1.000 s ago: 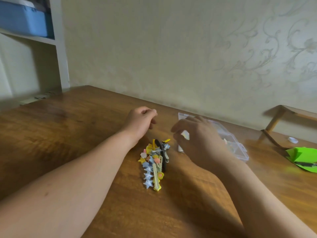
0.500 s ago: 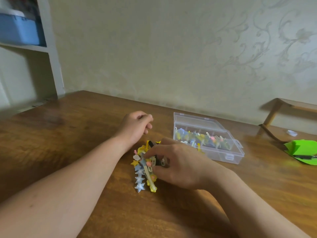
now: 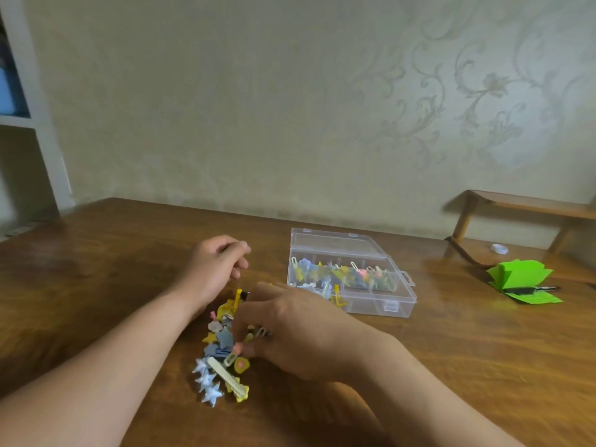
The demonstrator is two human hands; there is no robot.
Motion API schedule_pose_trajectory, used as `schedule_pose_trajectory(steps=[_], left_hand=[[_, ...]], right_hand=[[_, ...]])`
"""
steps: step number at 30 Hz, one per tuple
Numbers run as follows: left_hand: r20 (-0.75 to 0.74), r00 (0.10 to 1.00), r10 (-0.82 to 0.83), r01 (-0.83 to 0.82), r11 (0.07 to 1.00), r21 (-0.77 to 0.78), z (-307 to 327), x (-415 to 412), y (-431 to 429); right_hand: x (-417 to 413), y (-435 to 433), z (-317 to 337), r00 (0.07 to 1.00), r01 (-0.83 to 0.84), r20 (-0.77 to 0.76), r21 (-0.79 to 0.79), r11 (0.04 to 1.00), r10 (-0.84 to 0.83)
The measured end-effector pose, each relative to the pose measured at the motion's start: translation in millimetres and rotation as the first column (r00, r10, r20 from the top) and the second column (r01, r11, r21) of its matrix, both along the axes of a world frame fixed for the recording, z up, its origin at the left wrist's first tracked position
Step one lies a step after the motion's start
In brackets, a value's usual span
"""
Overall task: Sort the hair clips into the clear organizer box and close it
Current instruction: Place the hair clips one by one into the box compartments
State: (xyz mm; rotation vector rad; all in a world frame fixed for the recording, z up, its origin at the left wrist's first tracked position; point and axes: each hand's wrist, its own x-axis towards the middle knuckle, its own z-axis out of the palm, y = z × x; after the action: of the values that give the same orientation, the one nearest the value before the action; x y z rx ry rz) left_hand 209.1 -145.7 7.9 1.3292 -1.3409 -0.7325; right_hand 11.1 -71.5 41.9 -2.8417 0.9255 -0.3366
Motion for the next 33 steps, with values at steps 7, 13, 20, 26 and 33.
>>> schedule_pose_trajectory(steps=[7,13,20,26,33], left_hand=[[0.006,1.000,0.006,-0.006,1.000,0.006,-1,0,0],[0.029,0.999,0.015,-0.016,1.000,0.008,2,-3,0],[-0.020,1.000,0.024,-0.023,0.999,0.029,3,-4,-1],[-0.076,0.997,-0.032,0.032,0.999,-0.005,2,-3,1],[0.014,1.000,-0.007,0.007,1.000,0.004,1,-3,1]], right_hand=[[0,-2,0,0.998,-0.011,-0.061,0.054,0.998,0.014],[-4,-2,2,0.999,0.006,0.031,0.133,0.991,-0.010],[-12,-4,0,0.970,0.028,0.225,0.263,0.964,-0.090],[-23,-14,8,0.819,0.095,0.522,0.287,0.953,-0.239],[-93,-46,37,0.512,0.601,0.565,0.302,0.740,-0.647]])
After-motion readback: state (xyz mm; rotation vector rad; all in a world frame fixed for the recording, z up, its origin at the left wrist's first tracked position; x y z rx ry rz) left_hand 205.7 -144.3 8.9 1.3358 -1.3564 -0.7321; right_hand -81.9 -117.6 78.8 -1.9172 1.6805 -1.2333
